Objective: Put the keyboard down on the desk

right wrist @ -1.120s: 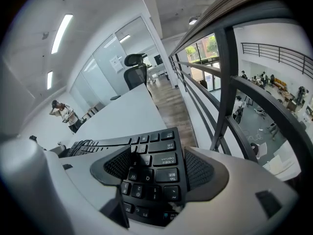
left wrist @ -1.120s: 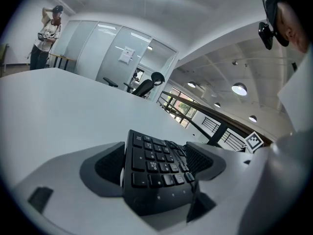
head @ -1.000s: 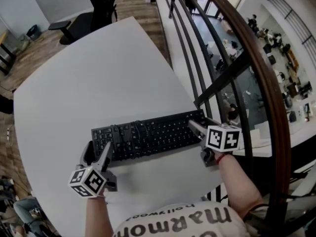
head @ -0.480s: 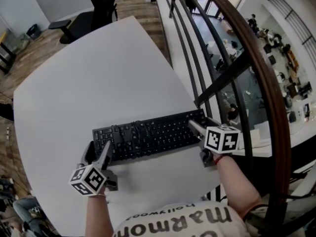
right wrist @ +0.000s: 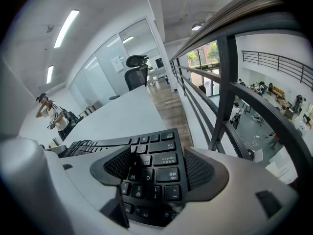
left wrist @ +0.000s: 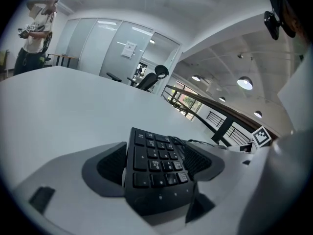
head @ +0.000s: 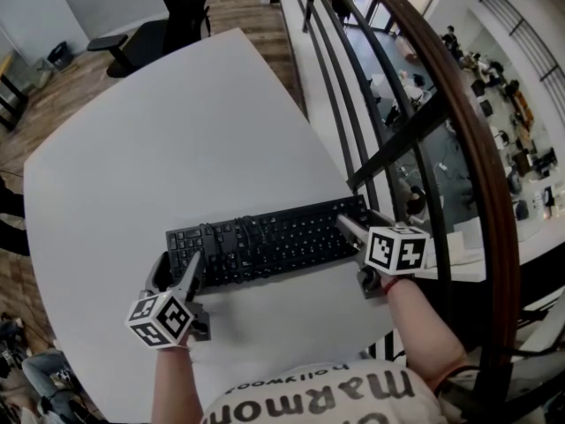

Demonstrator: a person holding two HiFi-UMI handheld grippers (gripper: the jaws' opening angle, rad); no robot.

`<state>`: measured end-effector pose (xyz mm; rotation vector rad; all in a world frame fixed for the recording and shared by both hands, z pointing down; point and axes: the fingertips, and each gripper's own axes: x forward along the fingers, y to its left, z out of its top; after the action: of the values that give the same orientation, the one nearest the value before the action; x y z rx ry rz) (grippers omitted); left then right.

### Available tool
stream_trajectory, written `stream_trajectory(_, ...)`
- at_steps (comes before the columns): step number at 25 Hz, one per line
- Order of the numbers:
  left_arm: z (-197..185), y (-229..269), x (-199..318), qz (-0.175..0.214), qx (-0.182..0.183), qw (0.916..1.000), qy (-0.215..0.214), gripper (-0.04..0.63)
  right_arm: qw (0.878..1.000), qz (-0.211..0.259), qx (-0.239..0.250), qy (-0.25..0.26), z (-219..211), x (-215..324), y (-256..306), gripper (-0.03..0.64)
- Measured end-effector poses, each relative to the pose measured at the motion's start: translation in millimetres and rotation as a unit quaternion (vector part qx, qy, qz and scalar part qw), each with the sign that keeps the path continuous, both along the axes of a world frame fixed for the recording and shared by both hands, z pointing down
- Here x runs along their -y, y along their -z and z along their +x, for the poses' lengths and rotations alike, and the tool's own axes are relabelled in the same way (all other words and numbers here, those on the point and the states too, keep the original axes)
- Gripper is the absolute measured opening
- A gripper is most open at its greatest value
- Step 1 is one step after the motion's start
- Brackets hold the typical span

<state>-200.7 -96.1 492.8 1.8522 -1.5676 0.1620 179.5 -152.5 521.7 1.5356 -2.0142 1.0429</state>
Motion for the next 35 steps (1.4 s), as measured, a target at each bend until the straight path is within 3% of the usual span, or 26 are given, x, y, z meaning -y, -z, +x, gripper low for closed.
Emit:
stream_trajectory(5, 0.8, -4.2, -1.4, -0.011, 0.031, 0.9994, -0.009, 0.356, 1.000, 0.001, -0.001, 0.000, 0.2, 0.0, 0.5, 0.351)
stream_trajectory(11, 0.9, -6.1, -0.9, -0.014, 0.040, 0.9990, -0.012, 0.356, 1.000, 0.001, -0.002, 0.001, -0.1, 0.5, 0.6, 0.351)
stream_trajectory(16, 3.2, -9.5, -1.7, -0.020, 0.074, 0.9968, -0.023, 0.357, 1.000, 0.000, -0.002, 0.001, 0.0, 0.3, -0.2, 0.351)
stream_trajectory(35, 3.8, -10.9, -1.8, -0.014, 0.085, 0.9961, -0.019, 0.357, 1.000, 0.002, -0.003, 0.000, -0.6, -0.6, 0.2, 0.351)
